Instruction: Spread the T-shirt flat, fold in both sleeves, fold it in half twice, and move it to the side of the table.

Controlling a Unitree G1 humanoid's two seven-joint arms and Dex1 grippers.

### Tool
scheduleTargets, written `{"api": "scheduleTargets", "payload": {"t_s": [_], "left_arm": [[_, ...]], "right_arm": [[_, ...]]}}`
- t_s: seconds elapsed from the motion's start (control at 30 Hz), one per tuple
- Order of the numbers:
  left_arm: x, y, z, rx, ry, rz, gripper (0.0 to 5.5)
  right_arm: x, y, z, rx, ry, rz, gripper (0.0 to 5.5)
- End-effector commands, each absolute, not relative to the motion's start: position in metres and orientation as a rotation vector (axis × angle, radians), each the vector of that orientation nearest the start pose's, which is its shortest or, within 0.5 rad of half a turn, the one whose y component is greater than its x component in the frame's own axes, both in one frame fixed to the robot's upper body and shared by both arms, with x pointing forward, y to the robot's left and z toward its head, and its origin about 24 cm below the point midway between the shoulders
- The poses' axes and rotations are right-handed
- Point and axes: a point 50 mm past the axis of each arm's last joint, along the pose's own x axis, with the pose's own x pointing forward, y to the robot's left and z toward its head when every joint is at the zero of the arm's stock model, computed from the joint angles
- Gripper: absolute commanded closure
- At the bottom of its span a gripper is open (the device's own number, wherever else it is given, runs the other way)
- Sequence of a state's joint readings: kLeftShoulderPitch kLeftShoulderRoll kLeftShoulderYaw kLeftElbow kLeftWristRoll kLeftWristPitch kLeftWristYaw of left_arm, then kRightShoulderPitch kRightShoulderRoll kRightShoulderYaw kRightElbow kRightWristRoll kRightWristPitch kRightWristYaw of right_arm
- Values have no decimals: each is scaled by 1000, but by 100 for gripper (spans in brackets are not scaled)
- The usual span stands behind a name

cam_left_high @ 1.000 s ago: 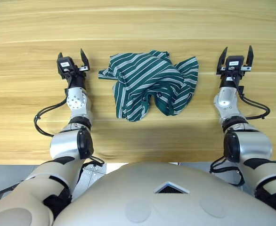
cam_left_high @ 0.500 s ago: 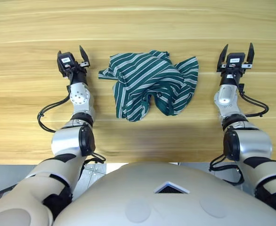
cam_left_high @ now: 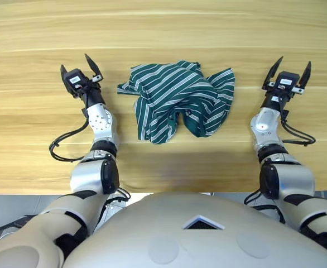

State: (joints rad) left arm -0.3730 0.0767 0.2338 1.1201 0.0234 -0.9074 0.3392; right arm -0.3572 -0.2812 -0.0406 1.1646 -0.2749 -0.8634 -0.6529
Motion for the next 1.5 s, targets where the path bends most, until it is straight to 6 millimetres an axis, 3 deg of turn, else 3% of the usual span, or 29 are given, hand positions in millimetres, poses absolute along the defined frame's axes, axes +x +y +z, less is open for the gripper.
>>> {"api": "scheduleTargets", "payload": {"t_s": [0.03,0.2,0.27,0.33,0.4,0.47,0.57,0.67,0.83,0.93,1.1,1.2,1.37,1.5], "left_arm": [[249,177,-36,86,-106,378,140],[247,162,-42,64,-80,310,140],[253,154,-37,86,-98,264,140],[259,148,-29,171,-150,164,140],[270,153,-16,120,-194,220,140],[274,162,-10,98,-214,246,140],[267,175,-10,102,-223,235,140],[263,182,-10,122,-228,223,140],[263,199,10,94,-316,188,140],[256,198,31,53,-382,-28,140],[204,184,48,19,-323,-626,140],[179,179,47,85,-245,-848,140],[182,193,44,357,-147,-846,140],[186,183,30,505,-72,-833,140]], "right_arm": [[252,-201,-32,-428,-148,-328,187],[245,-193,-39,-367,-126,-337,187],[245,-191,-34,-388,-173,-325,187],[247,-201,-22,-427,-249,-353,187],[259,-212,-6,-385,-296,-406,187],[266,-210,-2,-371,-298,-375,187],[271,-206,-7,-385,-227,-298,187],[276,-209,1,-387,-239,-277,187],[273,-220,14,-380,-305,-279,187],[259,-231,20,-442,-343,-208,187],[236,-255,37,-591,-359,-75,187],[237,-263,42,-628,-347,-102,187],[246,-255,46,-657,-356,-69,187],[250,-253,48,-673,-367,-69,187]]}}
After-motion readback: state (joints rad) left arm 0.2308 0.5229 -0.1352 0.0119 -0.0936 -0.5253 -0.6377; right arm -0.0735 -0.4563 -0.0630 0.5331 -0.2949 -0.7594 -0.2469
